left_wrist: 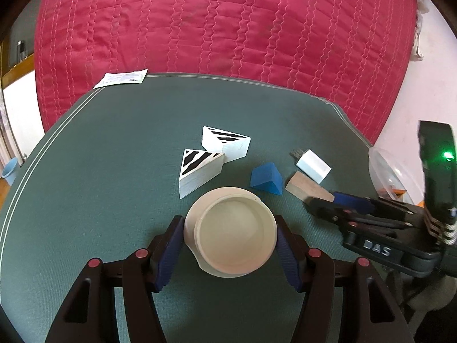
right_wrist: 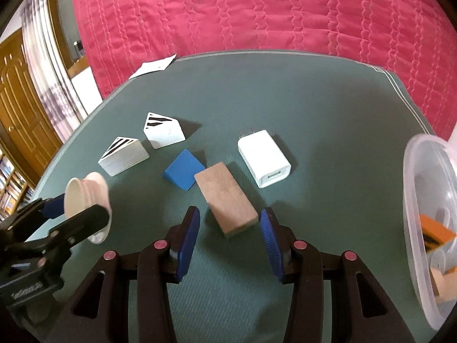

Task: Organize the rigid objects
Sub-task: 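Grasp the white cup rim with the left gripper while the right approaches the brown block, then grasp the brown wooden block with the right gripper and lift it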

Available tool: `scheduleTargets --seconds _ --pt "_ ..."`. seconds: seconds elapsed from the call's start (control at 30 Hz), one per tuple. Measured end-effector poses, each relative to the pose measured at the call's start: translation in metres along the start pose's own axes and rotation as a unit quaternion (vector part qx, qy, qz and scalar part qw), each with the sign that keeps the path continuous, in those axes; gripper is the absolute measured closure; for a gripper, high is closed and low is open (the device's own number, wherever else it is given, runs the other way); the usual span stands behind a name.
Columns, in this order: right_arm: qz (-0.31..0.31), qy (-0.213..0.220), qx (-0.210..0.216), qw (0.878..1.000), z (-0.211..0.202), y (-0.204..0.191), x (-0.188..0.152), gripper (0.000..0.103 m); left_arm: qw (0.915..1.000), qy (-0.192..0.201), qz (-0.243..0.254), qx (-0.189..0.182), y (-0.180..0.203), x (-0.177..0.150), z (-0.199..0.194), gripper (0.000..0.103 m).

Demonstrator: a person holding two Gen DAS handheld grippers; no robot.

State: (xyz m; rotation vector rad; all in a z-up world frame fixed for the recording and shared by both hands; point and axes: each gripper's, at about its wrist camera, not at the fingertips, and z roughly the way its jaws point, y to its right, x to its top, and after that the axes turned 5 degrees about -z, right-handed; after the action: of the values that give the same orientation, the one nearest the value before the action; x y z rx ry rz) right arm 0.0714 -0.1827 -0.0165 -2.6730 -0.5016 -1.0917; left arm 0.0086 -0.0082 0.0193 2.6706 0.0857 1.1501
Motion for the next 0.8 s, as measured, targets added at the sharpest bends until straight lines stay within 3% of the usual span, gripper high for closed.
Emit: scheduleTargets --seconds 0.37,0.43,0.63,0.8 --pt "-0.04 0.004 -0.022 0.999 0.008 -0.012 0.006 0.058 1.0 -0.005 0.0 -0.003 -0.001 -0.002 0.003 0.039" --pt "-0.04 0.005 -0.022 0.999 0.007 -0.011 0.005 0.064 1.0 -0.006 0.0 -0.003 -0.001 -0.002 0.003 0.039" --pt "-0.017 0.006 0.002 1.0 -0.001 -0.004 -0.002 0.072 1.0 -0.008 -0.001 0.0 -0.001 -0.003 0.004 0.039" --pt "0.001 0.006 0.023 1.0 -0.014 -0.003 -0.015 0.072 1.0 -0.009 0.002 0.003 0.001 -0.003 0.004 0.039"
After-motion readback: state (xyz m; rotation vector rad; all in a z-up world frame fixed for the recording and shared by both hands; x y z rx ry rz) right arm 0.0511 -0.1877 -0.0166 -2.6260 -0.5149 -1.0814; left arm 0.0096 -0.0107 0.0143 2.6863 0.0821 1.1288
